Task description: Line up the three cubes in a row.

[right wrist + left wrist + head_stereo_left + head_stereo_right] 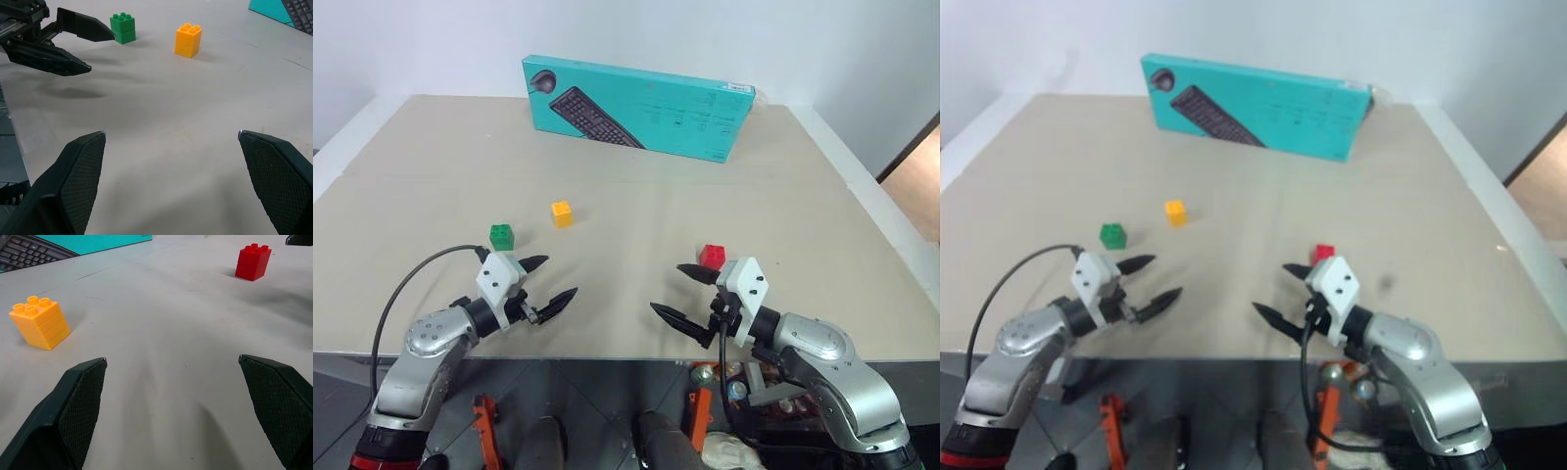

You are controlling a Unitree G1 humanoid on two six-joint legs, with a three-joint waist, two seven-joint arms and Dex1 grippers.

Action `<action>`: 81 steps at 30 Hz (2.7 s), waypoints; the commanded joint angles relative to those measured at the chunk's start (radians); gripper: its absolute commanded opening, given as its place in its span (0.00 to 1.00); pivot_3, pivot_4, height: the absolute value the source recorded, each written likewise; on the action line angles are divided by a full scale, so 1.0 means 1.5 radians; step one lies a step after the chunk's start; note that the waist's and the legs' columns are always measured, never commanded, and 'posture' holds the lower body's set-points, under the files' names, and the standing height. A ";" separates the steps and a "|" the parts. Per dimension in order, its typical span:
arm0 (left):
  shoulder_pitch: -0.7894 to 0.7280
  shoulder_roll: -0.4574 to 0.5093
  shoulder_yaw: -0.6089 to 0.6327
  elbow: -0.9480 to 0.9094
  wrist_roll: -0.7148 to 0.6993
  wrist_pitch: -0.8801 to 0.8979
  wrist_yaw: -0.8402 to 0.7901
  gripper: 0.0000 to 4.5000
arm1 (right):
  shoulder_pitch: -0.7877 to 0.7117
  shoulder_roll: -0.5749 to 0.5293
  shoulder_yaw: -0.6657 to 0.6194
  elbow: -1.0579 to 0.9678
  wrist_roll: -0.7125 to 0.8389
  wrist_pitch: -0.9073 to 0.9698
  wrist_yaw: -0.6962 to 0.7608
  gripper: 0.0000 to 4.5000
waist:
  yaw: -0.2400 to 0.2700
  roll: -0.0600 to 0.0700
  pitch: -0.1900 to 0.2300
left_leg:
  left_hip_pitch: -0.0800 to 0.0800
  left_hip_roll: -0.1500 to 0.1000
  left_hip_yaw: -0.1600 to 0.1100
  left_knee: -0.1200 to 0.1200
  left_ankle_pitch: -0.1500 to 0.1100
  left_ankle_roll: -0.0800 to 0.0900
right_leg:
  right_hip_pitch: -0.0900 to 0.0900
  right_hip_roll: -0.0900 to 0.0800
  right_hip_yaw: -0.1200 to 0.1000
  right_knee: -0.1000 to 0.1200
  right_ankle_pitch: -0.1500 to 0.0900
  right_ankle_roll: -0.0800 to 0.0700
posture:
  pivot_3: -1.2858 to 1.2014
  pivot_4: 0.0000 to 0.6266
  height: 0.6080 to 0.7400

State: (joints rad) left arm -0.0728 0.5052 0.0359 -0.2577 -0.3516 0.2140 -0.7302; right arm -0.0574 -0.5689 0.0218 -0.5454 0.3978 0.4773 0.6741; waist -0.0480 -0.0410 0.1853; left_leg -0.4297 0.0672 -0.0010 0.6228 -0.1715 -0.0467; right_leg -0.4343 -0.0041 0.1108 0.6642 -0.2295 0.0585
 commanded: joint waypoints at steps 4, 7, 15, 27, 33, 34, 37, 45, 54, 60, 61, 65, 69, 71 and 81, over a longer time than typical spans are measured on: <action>-0.025 -0.016 -0.008 0.007 -0.047 -0.032 -0.072 0.99 | 0.018 0.009 -0.013 -0.017 -0.011 -0.028 -0.019 1.00 | 0.000 0.000 0.000 | 0.000 0.000 0.000 0.000 0.000 0.000 | 0.000 0.000 0.000 0.000 0.000 0.000 | 0.52 0.24 1.00; -0.030 -0.019 -0.007 0.013 -0.052 -0.033 -0.086 0.99 | 0.024 0.010 -0.014 -0.025 -0.013 -0.027 -0.028 1.00 | 0.000 0.000 0.000 | 0.000 0.000 0.000 0.000 0.000 0.000 | 0.000 0.000 0.000 0.000 0.000 0.000 | 0.52 0.24 1.00; -0.044 -0.021 -0.014 0.030 -0.049 -0.036 -0.110 0.99 | 0.036 0.010 -0.010 -0.046 -0.018 -0.023 -0.050 1.00 | 0.000 0.000 0.000 | 0.000 0.000 0.000 0.000 0.000 0.000 | 0.000 0.000 0.000 0.000 0.000 0.000 | 0.52 0.24 1.00; -0.059 -0.015 -0.045 0.030 -0.040 -0.053 -0.149 0.99 | -0.012 0.083 -0.030 -0.005 -0.147 -0.043 -0.226 1.00 | 0.000 0.000 0.000 | 0.000 0.000 0.000 0.001 0.000 0.000 | 0.000 0.000 0.000 0.000 0.000 0.000 | 0.52 0.24 1.00; -0.075 -0.017 -0.053 0.037 -0.036 -0.055 -0.151 0.99 | -0.023 0.143 -0.033 0.010 -0.176 -0.012 -0.302 1.00 | 0.000 0.000 0.000 | 0.000 0.000 0.000 0.000 0.000 0.000 | 0.000 0.000 0.000 0.000 0.000 0.000 | 0.52 0.24 1.00; -0.076 -0.017 -0.053 0.038 -0.035 -0.055 -0.152 0.99 | -0.021 0.146 -0.031 0.014 -0.183 -0.013 -0.307 1.00 | 0.000 0.000 0.000 | 0.000 0.000 0.000 0.000 0.000 0.000 | 0.000 0.000 0.000 0.000 0.000 0.000 | 0.52 0.24 1.00; -0.076 -0.016 -0.053 0.037 -0.034 -0.053 -0.152 0.99 | -0.026 0.181 -0.055 0.030 -0.167 -0.005 -0.332 1.00 | 0.000 0.000 0.000 | 0.000 0.000 0.000 0.000 0.000 0.000 | 0.000 0.000 0.000 0.000 0.000 0.000 | 0.52 0.24 1.00; -0.079 -0.013 -0.055 0.032 -0.031 -0.051 -0.155 0.99 | -0.047 0.225 -0.100 0.076 -0.122 0.018 -0.340 1.00 | 0.000 0.000 0.000 | 0.000 0.000 0.000 0.000 0.000 0.000 | 0.000 0.000 0.000 0.000 0.000 0.000 | 0.52 0.24 1.00; -0.077 -0.010 -0.067 0.001 -0.043 -0.034 -0.171 0.99 | -0.053 0.240 -0.095 0.115 -0.106 0.012 -0.326 1.00 | 0.000 0.000 0.000 | 0.000 0.000 0.000 0.000 0.000 0.000 | 0.000 0.000 0.000 0.000 0.000 0.000 | 0.52 0.24 1.00; -0.080 -0.010 -0.068 -0.001 -0.039 -0.031 -0.164 0.99 | -0.068 0.255 -0.109 0.154 -0.101 0.010 -0.335 1.00 | -0.001 0.000 0.000 | 0.000 0.000 0.000 0.000 0.000 0.000 | 0.000 0.000 0.000 0.000 0.000 0.000 | 0.52 0.24 1.00; -0.080 -0.010 -0.068 -0.001 -0.038 -0.031 -0.164 0.99 | -0.072 0.257 -0.113 0.161 -0.102 0.008 -0.338 1.00 | -0.001 0.000 0.000 | 0.000 0.000 0.000 0.000 0.000 0.000 | 0.000 0.000 0.000 0.000 0.000 0.000 | 0.52 0.24 1.00; -0.077 -0.010 -0.069 -0.003 -0.034 -0.030 -0.159 0.99 | -0.096 0.270 -0.133 0.186 -0.083 0.008 -0.347 1.00 | -0.001 0.000 0.000 | 0.000 0.000 0.000 0.000 0.000 0.000 | 0.000 0.000 0.000 0.000 0.000 0.000 | 0.52 0.24 1.00; -0.075 -0.009 -0.071 -0.003 -0.031 -0.031 -0.154 1.00 | -0.107 0.269 -0.135 0.204 -0.086 0.001 -0.348 0.81 | -0.001 0.000 0.000 | 0.000 0.000 0.000 0.000 0.000 0.000 | 0.000 0.000 0.000 0.000 0.000 0.000 | 0.52 0.24 1.00; -0.075 -0.009 -0.071 -0.003 -0.030 -0.032 -0.153 1.00 | -0.107 0.268 -0.134 0.205 -0.084 0.001 -0.346 0.65 | -0.001 0.000 0.000 | 0.000 0.000 0.000 -0.001 0.000 0.000 | 0.000 0.000 0.000 0.000 0.000 0.000 | 0.52 0.24 1.00; -0.074 -0.005 -0.070 -0.002 -0.027 -0.032 -0.148 1.00 | -0.085 0.265 -0.117 0.190 -0.090 0.007 -0.343 0.28 | -0.001 0.000 0.000 | 0.000 0.000 0.000 -0.001 0.000 0.000 | 0.000 0.000 0.000 0.000 0.000 0.000 | 0.52 0.24 1.00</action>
State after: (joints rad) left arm -0.1763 0.4887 -0.0719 -0.2190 -0.3913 0.1736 -0.9567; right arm -0.1968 -0.1680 -0.1588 -0.2252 0.2604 0.4918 0.1540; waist -0.0498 -0.0405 0.1851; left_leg -0.4299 0.0669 -0.0015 0.6219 -0.1711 -0.0463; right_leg -0.4343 -0.0039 0.1109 0.6646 -0.2290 0.0586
